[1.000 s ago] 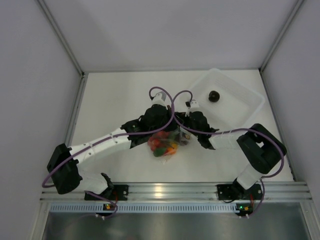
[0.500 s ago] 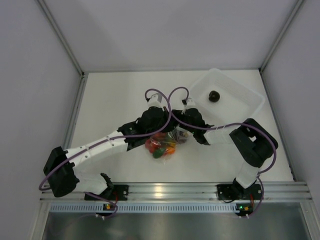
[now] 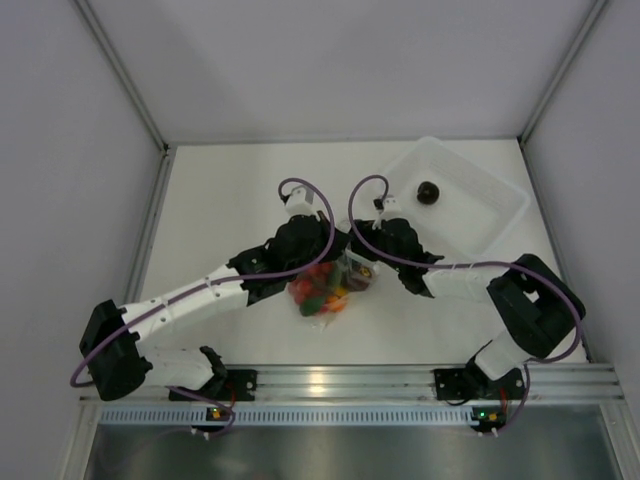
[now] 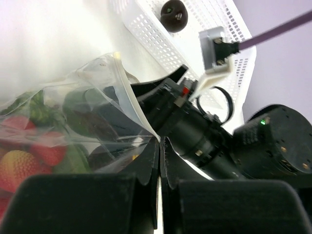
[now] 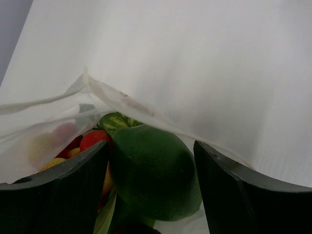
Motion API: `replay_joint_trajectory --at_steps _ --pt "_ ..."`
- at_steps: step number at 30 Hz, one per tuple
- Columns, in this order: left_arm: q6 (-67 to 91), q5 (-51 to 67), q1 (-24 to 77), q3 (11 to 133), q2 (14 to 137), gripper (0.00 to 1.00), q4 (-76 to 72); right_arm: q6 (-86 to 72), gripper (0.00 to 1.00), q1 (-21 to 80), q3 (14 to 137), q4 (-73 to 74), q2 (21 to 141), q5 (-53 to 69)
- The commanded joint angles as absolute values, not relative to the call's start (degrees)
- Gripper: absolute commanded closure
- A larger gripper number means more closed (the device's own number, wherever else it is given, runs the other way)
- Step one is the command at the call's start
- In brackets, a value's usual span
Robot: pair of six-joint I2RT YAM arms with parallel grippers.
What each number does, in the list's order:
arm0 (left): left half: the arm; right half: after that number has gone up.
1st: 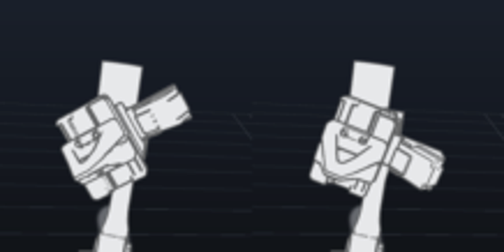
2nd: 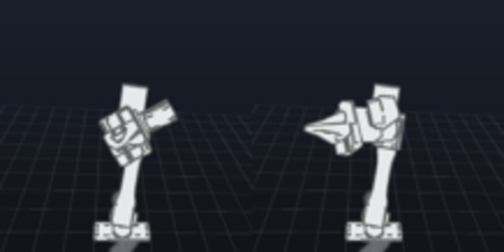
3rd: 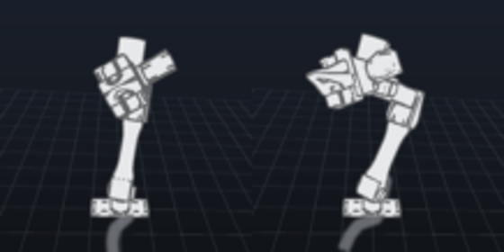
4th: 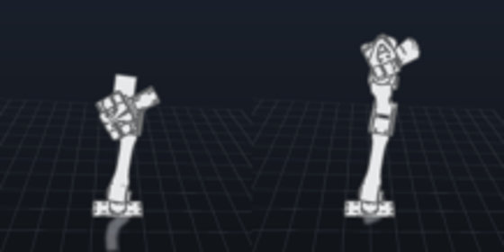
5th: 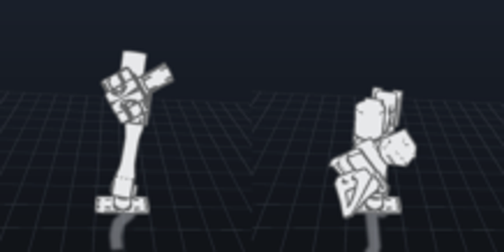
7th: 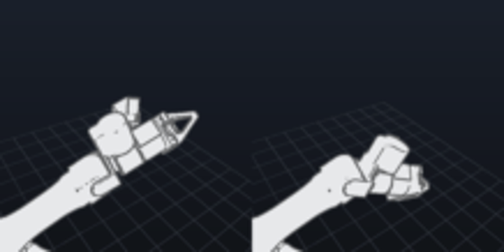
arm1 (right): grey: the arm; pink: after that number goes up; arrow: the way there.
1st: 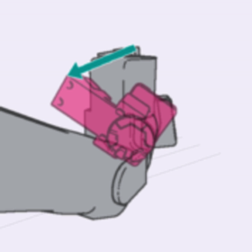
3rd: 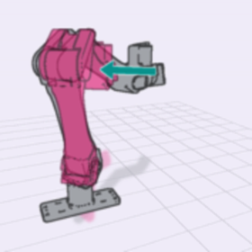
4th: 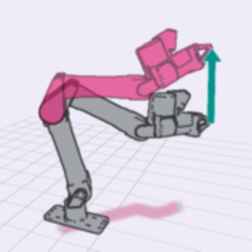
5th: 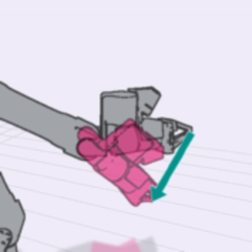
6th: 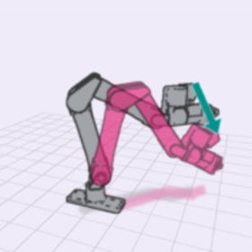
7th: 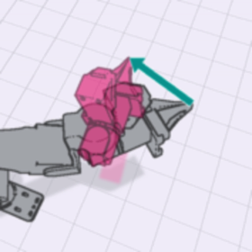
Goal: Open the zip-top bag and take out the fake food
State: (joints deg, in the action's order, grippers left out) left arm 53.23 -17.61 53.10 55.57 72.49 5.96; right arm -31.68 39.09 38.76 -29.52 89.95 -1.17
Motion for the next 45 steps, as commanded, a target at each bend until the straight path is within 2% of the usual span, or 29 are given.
replay_joint_trajectory --at_steps 1,8,16,19,24,27,34,40,41,42,45 --pt "51.9 -20.7 52.4 55.2 71.8 1.0 2.4 -30.0 0.54 38.3 38.1 -28.9 84.7 -0.3" --pt "52.1 -19.3 50.4 54.8 72.9 1.0 2.3 -28.0 0.54 38.7 37.4 -24.5 77.3 -0.3" --pt "52.5 -14.3 49.9 55.3 73.5 1.0 0.7 -27.8 0.44 38.6 41.0 -23.3 84.1 5.3" --pt "52.6 -10.9 49.9 55.0 73.5 1.0 -1.9 -27.0 0.34 39.1 45.1 -22.6 88.5 8.4" --pt "51.9 -8.0 49.9 54.9 74.1 1.0 -3.2 -23.8 0.13 41.7 50.4 -15.9 93.6 3.3" --pt "52.3 -8.5 49.9 54.4 74.2 1.0 -3.3 -24.3 0.12 42.1 52.6 -12.1 96.4 -2.0" --pt "53.4 -12.0 49.9 53.0 75.5 1.0 -3.4 -26.4 0.16 42.4 53.4 -5.0 101.4 -6.0" --pt "54.4 -13.2 49.9 52.6 77.8 1.0 -3.4 -27.2 0.16 43.1 51.9 -5.4 102.7 -8.2" --pt "54.5 -12.8 49.9 52.6 78.4 1.0 -3.4 -27.2 0.18 43.0 51.8 -5.7 102.7 -8.8" --pt "54.6 -12.7 49.9 52.7 78.7 1.0 -3.4 -27.4 0.28 43.1 51.6 -6.6 102.6 -9.1" --pt "54.4 -12.6 49.9 52.9 79.0 1.0 -3.4 -27.4 0.46 43.0 50.5 -8.2 100.2 -10.5"
